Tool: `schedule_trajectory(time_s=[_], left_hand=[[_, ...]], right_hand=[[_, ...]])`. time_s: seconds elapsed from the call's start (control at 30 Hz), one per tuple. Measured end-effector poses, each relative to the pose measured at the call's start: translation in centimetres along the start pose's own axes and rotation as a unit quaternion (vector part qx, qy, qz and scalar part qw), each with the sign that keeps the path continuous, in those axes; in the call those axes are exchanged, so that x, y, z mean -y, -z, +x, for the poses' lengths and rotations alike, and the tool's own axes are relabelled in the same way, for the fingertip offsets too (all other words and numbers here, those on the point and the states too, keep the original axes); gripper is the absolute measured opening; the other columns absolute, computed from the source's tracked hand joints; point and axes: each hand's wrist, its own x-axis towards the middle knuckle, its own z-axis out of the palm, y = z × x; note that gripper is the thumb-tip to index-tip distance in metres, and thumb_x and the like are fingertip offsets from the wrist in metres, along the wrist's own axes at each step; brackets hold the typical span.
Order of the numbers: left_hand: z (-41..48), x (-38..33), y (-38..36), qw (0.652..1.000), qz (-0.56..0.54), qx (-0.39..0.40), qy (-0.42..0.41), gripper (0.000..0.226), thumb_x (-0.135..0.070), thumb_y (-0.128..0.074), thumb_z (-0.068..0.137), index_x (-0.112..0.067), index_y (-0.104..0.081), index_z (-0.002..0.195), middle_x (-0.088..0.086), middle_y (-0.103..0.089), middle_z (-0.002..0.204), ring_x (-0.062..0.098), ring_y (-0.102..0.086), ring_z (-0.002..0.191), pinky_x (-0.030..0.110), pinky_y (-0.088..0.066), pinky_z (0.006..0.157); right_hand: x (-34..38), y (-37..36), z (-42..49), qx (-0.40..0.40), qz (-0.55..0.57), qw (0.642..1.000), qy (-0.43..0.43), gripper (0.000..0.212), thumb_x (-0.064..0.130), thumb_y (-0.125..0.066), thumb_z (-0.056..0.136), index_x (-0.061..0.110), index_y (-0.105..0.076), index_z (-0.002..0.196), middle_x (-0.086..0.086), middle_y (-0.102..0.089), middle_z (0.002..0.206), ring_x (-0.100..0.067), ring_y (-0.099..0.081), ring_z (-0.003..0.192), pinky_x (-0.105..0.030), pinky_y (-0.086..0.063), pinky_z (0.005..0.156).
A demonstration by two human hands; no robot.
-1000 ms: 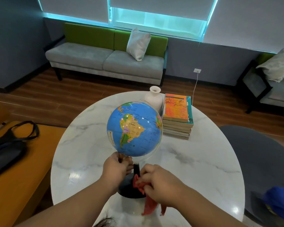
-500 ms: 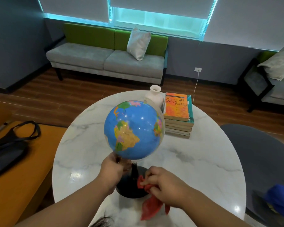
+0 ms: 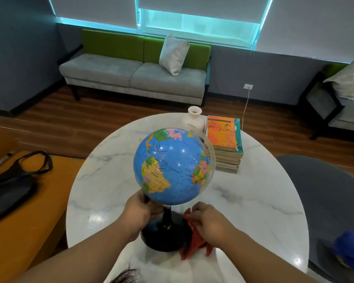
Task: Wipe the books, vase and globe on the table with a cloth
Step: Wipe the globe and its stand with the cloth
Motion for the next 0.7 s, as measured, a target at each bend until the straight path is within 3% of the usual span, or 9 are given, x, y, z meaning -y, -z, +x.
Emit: schedule_trajectory(time_s=[0.13, 0.27, 0.37, 0.47, 0.53, 0.63, 0.7], left_hand=[[0.0, 0.2, 0.1, 1.0, 0.018, 0.013, 0.006, 0.006, -0.001, -0.055, 0.094, -0.007, -0.054, 0.097, 0.012, -0.062, 0.081, 0.023, -0.066, 0.07, 0.024, -0.057, 0.059], [0.3, 0.4, 0.9, 1.0, 0.021, 0.015, 0.008, 0.007, -0.003, -0.055, 0.095, -0.007, -0.055, 0.1, 0.01, -0.064, 0.081, 0.02, -0.068, 0.069, 0.026, -0.058, 0.062], [-0.1, 0.4, 1.1, 1.0, 0.009, 0.027, 0.004, 0.009, 0.002, -0.055, 0.094, -0.006, -0.056, 0.098, 0.012, -0.061, 0.078, 0.021, -0.063, 0.063, 0.024, -0.056, 0.058], [-0.3, 0.6, 0.9, 0.999, 0.008, 0.037, -0.001, 0.013, 0.001, -0.056, 0.093, -0.008, -0.059, 0.102, 0.014, -0.062, 0.082, 0.025, -0.062, 0.069, 0.024, -0.056, 0.058], [-0.3, 0.7, 0.8, 1.0, -0.004, 0.029, -0.005, 0.014, 0.002, -0.056, 0.093, -0.01, -0.059, 0.101, 0.016, -0.062, 0.084, 0.029, -0.062, 0.074, 0.025, -0.058, 0.06], [0.2, 0.8, 0.8, 0.999, -0.026, -0.019, -0.019, 0.014, 0.002, -0.058, 0.092, -0.01, -0.058, 0.099, 0.016, -0.062, 0.088, 0.025, -0.064, 0.072, 0.027, -0.057, 0.059], [0.6, 0.9, 1.0, 0.997, -0.035, -0.055, -0.04, 0.018, 0.001, -0.063, 0.089, -0.013, -0.06, 0.099, 0.014, -0.065, 0.092, 0.022, -0.068, 0.074, 0.028, -0.056, 0.062]], right_hand=[[0.9, -1.3, 1.3, -0.024, -0.016, 1.0, 0.01, 0.029, 0.027, -0.051, 0.094, 0.027, -0.069, 0.116, 0.0, -0.055, 0.117, -0.022, -0.053, 0.11, -0.027, -0.043, 0.096], [3.0, -0.9, 1.0, -0.06, 0.057, 0.996, 0.033, 0.037, 0.031, -0.045, 0.09, 0.03, -0.067, 0.119, 0.004, -0.055, 0.124, -0.017, -0.049, 0.119, -0.027, -0.041, 0.104], [3.6, 0.3, -0.1, 0.022, 0.061, 0.996, 0.06, 0.034, 0.022, -0.049, 0.095, 0.029, -0.063, 0.126, 0.014, -0.05, 0.118, -0.013, -0.045, 0.119, -0.018, -0.036, 0.1], [2.6, 0.5, -0.3, 0.087, -0.009, 0.992, 0.091, 0.035, 0.025, -0.05, 0.095, 0.031, -0.062, 0.128, 0.01, -0.054, 0.126, -0.015, -0.045, 0.12, -0.022, -0.039, 0.101], [1.6, 0.5, -0.3, 0.096, -0.065, 0.991, 0.066, 0.035, 0.027, -0.051, 0.094, 0.035, -0.061, 0.126, 0.007, -0.052, 0.128, -0.018, -0.045, 0.119, -0.025, -0.039, 0.1], [1.7, 1.1, -0.6, 0.041, -0.037, 0.998, 0.02, 0.035, 0.023, -0.05, 0.095, 0.035, -0.062, 0.125, 0.007, -0.051, 0.122, -0.017, -0.048, 0.112, -0.026, -0.04, 0.099], [2.8, 1.8, -0.6, -0.038, 0.119, 0.992, -0.032, 0.041, 0.013, -0.051, 0.094, 0.031, -0.059, 0.129, 0.007, -0.053, 0.117, -0.011, -0.052, 0.111, -0.021, -0.039, 0.102]])
